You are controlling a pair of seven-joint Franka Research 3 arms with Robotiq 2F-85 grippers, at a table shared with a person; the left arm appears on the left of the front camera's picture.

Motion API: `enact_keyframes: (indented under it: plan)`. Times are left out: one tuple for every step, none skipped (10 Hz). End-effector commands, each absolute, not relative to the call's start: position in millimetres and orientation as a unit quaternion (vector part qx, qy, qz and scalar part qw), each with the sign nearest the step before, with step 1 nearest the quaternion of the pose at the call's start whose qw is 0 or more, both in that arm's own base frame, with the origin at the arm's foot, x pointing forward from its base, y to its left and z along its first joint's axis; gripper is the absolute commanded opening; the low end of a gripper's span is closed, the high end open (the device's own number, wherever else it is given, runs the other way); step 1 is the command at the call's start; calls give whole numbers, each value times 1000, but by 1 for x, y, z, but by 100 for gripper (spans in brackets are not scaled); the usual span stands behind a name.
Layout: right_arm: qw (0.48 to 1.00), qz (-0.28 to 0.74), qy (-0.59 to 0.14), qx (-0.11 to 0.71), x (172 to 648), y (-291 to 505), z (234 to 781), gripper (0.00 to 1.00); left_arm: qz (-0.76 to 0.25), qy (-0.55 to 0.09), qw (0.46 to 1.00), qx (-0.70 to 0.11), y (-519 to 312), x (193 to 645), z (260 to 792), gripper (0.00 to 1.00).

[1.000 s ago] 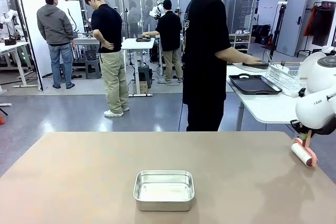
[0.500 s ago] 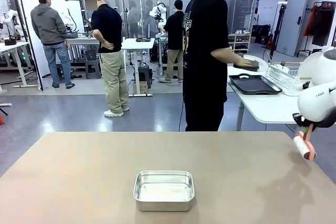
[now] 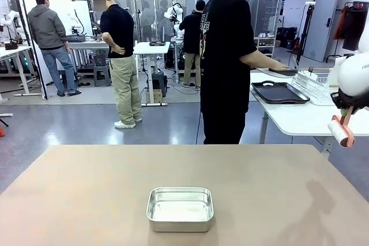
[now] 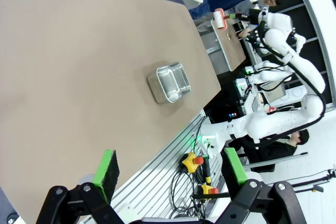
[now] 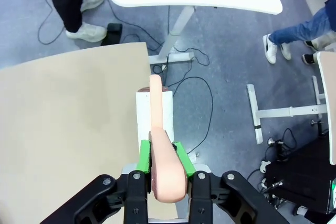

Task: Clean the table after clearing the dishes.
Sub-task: When the right (or left) Handle tray is removed, use the right hand (or left hand) to clean the right (or left) side of the table with the Lint Roller.

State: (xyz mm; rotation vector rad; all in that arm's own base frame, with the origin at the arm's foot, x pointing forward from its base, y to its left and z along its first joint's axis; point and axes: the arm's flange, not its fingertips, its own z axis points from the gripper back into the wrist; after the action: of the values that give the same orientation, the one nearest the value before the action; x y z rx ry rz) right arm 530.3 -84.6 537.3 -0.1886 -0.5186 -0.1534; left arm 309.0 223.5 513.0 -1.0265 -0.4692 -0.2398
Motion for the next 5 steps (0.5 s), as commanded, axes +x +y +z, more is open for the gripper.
enact_keyframes:
  plan:
    - [964, -75, -247, -68, 525, -85, 546, 22, -118, -225, 836, -486, 224, 305, 515, 100]
    - [966, -86, -239, -50, 529, -88, 544, 22, -118, -225, 836, -486, 224, 305, 515, 100]
    - [961, -76, -254, -82, 527, -84, 544, 22, -118, -225, 836, -486, 224, 305, 515, 100]
    - [961, -76, -254, -82, 527, -84, 544, 22, -118, -225, 836, -486, 224, 305, 515, 100]
    - [961, -76, -254, -82, 527, -84, 544, 22, -118, -225, 836, -486, 224, 305, 515, 100]
